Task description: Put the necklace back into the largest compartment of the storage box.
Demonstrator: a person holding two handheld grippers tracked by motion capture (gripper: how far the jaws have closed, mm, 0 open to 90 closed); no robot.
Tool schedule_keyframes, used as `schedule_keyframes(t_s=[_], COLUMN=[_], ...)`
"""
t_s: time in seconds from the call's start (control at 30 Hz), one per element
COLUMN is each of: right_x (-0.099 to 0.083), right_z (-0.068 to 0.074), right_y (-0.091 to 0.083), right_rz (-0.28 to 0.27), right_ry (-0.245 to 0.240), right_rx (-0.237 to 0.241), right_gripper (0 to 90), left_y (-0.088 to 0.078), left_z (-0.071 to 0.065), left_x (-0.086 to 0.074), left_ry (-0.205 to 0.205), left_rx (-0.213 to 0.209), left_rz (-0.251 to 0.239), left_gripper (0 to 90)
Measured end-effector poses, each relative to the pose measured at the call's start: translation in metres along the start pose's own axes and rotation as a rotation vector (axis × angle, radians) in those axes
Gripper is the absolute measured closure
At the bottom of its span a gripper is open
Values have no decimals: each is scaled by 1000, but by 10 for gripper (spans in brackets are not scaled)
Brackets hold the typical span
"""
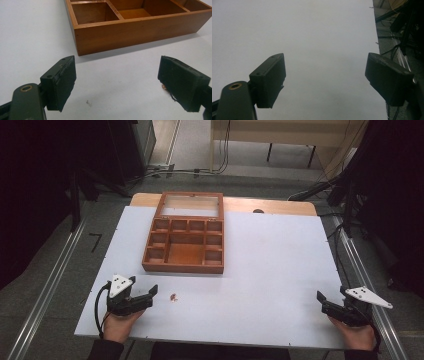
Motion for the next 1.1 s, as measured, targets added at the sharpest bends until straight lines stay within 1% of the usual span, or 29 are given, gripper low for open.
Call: schedule_keyframes(t_s=[0.23, 0.33, 0.47, 0.6, 0.67, 0.73, 0.77, 0.87, 0.9, 0.97, 1.1], right_x=[0, 0, 0, 0, 0, 0, 0, 0, 0, 0, 0], right_z=[0, 0, 0, 0, 0, 0, 0, 0, 0, 0, 0], right_y=[0, 0, 0, 0, 0, 1, 1, 1, 1, 1, 1], right_rz=[2, 3, 2, 3, 4, 3, 3, 4, 4, 4, 4], right_ry=[-2, -1, -2, -4, -3, -7, -8, -7, -7, -7, -7], right_rx=[-2, -2, -1, -2, -2, -2, -2, -4, -4, -4, -5], right_gripper=[153, 152, 153, 153, 153, 152, 152, 152, 153, 153, 153], left_y=[1, 2, 4, 5, 5, 5, 5, 5, 5, 5, 6], left_z=[-2, -5, -9, -12, -14, -15, -17, -20, -21, -22, -24], left_x=[-1, -2, -4, -5, -6, -6, -7, -7, -8, -8, -10], left_ry=[-6, 2, 25, 31, 28, 27, 29, 29, 28, 34, 30], left_rx=[-3, -9, -11, -21, -34, -35, -41, -43, -45, -47, -58], left_rz=[7, 11, 19, 22, 24, 25, 23, 24, 24, 27, 34], left_gripper=[158, 162, 172, 187, 193, 195, 202, 210, 229, 233, 278])
Point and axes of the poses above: each handheld gripper's, and its own axes: y roughly forward along the jaws, x roughly out of its top, z roughly to its left, the point moved 2 cm from there along y, roughly forward along the jaws, and after that the axes turned 7 degrees about -y, right-handed, at the moved point
